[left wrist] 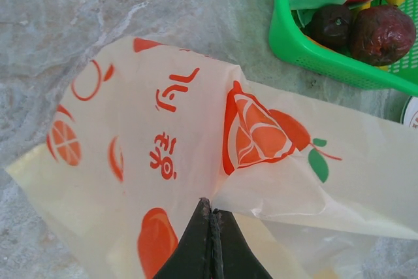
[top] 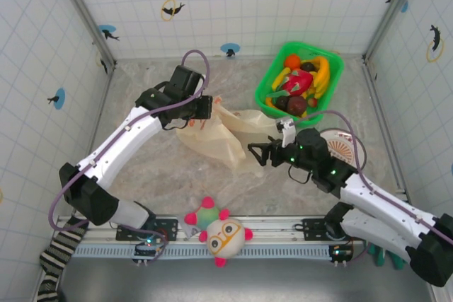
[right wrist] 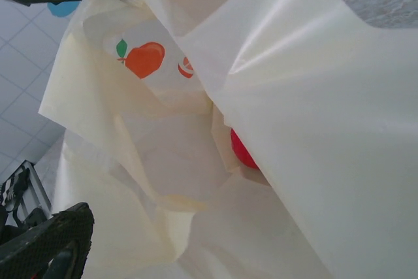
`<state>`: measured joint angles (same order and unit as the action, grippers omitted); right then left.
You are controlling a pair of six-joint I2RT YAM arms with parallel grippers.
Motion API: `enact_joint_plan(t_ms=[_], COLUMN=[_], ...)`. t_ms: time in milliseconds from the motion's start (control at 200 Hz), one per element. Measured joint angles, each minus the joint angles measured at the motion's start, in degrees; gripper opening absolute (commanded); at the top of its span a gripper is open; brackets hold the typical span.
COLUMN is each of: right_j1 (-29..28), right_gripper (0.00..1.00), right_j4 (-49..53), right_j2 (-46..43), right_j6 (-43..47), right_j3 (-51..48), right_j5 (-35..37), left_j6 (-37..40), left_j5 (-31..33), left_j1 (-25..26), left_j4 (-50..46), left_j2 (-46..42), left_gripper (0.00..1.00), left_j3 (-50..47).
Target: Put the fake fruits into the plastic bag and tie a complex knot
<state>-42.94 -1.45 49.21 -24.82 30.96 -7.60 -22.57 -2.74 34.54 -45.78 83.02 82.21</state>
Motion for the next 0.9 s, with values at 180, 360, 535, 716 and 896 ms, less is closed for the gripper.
enact_joint_plan(t_ms=[180, 360, 535, 716, 896], right_j1=[4.1, 2.6, -1.4, -5.7, -7.1], right_gripper=[1.0, 1.0, 1.0, 1.0, 1.0], right_j4=[3.5, -0.6, -6.2, -7.8, -1.4], right_j2=[-0.5, 3.8, 9.6, 10.7, 4.6], right_j6=[0.9, 1.0, 0.6, -0.1, 1.1], right_j3=[4.6, 4.3, 2.3, 1.7, 1.7], right_j5=[-2.2, -7.3, -12.2, -16.9, -18.2], left_j6=[0.0, 0.0, 0.0, 0.0, 0.0], left_j5=[-0.3, -1.7, -2.3, -2.1, -1.2], left_j1=[0.0, 0.0, -0.1, -0.1, -0.1], left_j4=[0.1, 1.4, 2.2, 3.2, 3.4], left_j2=[0.0, 0.1, 1.0, 1.7, 2.6], left_gripper=[0.0, 0.0, 0.0, 0.0, 0.0], left_j3=[0.0, 0.0, 0.0, 0.0, 0.0])
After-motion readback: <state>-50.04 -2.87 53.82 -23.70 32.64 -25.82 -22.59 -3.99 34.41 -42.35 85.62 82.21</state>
